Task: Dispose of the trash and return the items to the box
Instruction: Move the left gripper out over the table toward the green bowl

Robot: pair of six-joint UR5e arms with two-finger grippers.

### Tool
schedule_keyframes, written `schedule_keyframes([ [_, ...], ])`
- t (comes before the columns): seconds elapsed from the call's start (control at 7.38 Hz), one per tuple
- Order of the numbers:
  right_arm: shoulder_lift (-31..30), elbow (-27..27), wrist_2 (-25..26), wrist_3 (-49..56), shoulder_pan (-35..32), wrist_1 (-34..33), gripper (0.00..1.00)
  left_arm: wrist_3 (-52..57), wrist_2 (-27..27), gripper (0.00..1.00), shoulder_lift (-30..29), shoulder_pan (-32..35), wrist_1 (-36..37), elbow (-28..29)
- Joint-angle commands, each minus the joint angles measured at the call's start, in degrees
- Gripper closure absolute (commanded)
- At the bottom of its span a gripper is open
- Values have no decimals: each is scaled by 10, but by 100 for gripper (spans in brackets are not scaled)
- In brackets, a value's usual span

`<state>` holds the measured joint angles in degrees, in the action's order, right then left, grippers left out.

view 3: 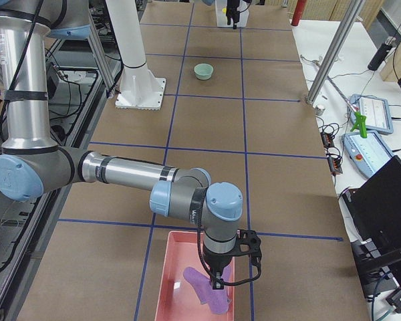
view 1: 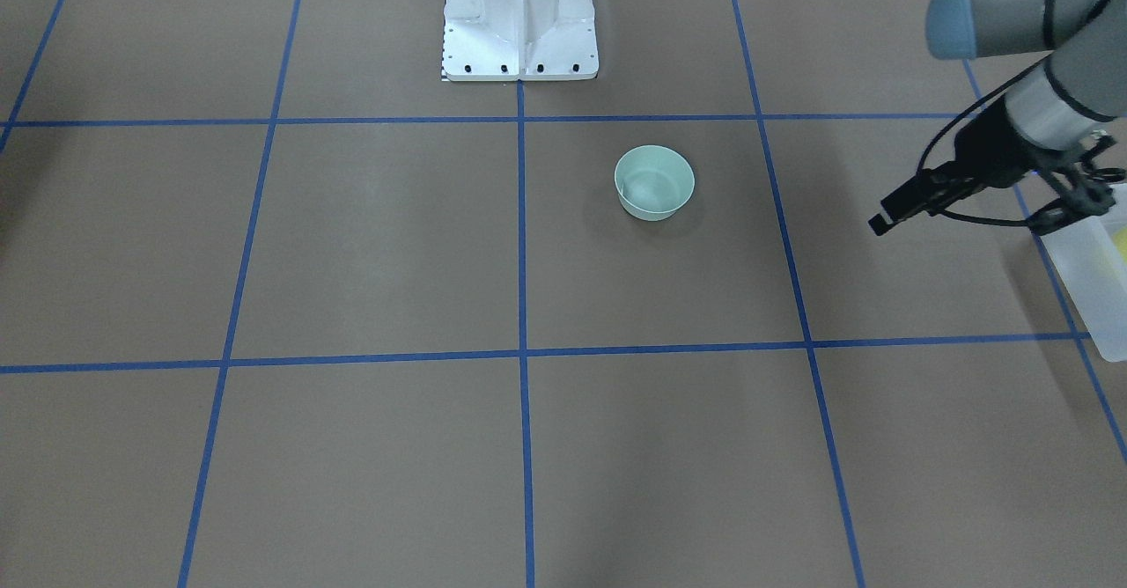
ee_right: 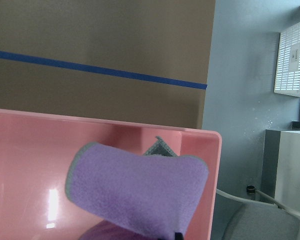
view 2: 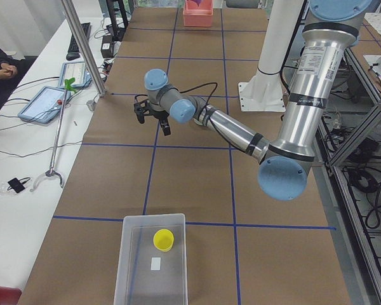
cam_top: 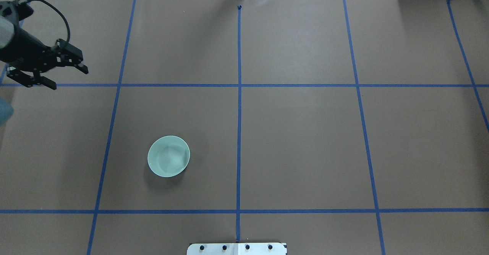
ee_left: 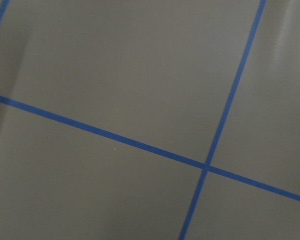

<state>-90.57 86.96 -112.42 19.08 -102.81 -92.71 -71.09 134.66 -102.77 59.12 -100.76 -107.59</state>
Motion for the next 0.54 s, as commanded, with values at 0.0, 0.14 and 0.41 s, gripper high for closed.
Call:
schedule_keyframes([
  [0.0, -22, 1, -4, -10, 0, 9, 0, -41, -23, 1, -2, -50, -6, -21],
  [0.14, -32, 1, -15, -11, 0, 26, 0, -41, -31, 1, -1, -66, -6, -30],
  [0.41, -38, 23, -87, -12, 0, 22, 0, -85, -113, 1, 0, -147, -6, -49],
])
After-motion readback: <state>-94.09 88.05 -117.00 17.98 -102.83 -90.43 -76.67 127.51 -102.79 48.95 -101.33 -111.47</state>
